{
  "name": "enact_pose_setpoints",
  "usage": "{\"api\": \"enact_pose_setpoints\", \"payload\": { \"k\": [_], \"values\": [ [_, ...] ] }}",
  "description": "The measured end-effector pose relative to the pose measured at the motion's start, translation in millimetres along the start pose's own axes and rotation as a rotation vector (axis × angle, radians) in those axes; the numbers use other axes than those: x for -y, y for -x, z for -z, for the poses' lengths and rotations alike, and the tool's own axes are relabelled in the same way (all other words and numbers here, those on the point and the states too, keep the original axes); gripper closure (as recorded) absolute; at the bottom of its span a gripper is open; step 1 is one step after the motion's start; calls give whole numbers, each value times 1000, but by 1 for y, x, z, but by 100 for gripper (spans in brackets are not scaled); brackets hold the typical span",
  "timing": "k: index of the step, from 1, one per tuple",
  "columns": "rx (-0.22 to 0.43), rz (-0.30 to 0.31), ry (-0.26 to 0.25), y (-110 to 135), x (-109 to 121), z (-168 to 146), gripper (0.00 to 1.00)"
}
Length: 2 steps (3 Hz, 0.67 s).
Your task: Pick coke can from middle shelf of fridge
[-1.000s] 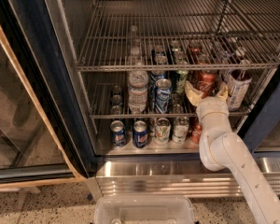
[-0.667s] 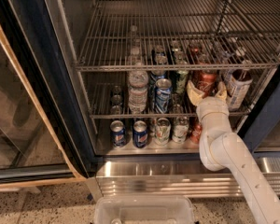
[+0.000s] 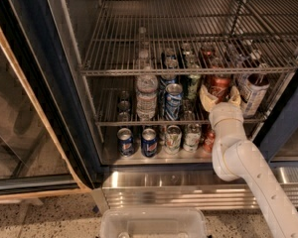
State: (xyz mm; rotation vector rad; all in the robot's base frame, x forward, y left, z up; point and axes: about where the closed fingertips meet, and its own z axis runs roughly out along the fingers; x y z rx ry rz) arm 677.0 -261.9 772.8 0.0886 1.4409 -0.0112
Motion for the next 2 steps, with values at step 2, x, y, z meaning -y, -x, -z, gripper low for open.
{"api": "enact_pose_setpoints", "payload": {
  "k": [2],
  "values": [
    [-30, 28, -9, -13, 5, -34, 41]
  ]
}}
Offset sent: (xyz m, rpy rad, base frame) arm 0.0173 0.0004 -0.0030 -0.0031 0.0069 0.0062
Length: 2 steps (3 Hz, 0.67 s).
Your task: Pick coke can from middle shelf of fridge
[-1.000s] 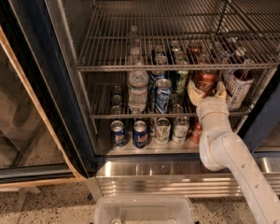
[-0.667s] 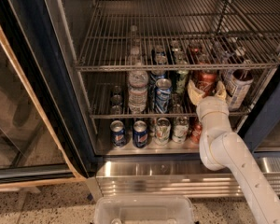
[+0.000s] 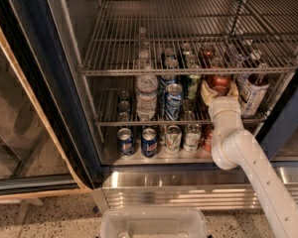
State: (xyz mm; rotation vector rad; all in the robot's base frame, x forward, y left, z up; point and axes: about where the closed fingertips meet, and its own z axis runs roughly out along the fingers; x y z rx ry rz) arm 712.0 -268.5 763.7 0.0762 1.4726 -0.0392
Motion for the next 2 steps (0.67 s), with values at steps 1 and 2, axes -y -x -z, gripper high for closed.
{"api": "enact_pose_setpoints", "payload": {
  "k": [1, 2],
  "values": [
    [1, 4, -18, -1, 2, -3, 41],
    [3, 5, -43, -1, 5, -7, 41]
  ]
}}
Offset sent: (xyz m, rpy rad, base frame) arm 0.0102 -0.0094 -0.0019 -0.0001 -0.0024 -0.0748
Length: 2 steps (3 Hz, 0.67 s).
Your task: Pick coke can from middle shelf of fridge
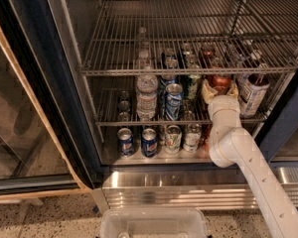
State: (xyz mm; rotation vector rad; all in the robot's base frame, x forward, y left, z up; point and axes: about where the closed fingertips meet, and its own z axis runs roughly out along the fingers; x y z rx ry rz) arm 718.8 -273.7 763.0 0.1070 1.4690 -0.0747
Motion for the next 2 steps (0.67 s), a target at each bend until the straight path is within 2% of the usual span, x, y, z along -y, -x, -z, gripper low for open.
{"api": "enact_pose_setpoints", "payload": {
  "k": [2],
  "values": [
    [-11, -1, -31, -3, 5, -4, 41]
  ]
}}
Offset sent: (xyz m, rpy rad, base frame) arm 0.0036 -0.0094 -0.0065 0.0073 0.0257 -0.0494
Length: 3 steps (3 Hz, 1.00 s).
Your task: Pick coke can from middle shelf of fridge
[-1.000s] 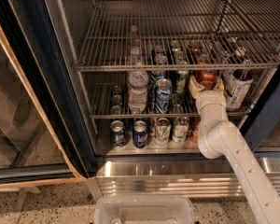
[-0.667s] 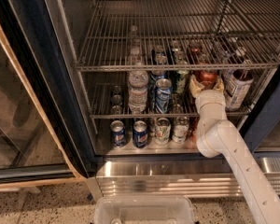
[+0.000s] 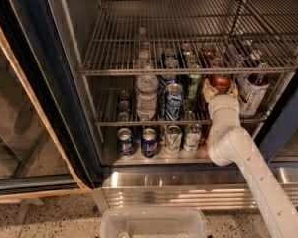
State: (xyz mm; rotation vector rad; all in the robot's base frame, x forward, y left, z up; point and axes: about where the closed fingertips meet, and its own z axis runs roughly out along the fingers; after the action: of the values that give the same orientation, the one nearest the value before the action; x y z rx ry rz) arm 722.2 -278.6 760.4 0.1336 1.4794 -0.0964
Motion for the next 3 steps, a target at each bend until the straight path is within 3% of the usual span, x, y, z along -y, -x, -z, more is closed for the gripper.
{"api": "enact_pose_setpoints", "payload": {
  "k": [3],
  "values": [
    [-60, -7, -30, -19, 6, -24, 48]
  ]
}}
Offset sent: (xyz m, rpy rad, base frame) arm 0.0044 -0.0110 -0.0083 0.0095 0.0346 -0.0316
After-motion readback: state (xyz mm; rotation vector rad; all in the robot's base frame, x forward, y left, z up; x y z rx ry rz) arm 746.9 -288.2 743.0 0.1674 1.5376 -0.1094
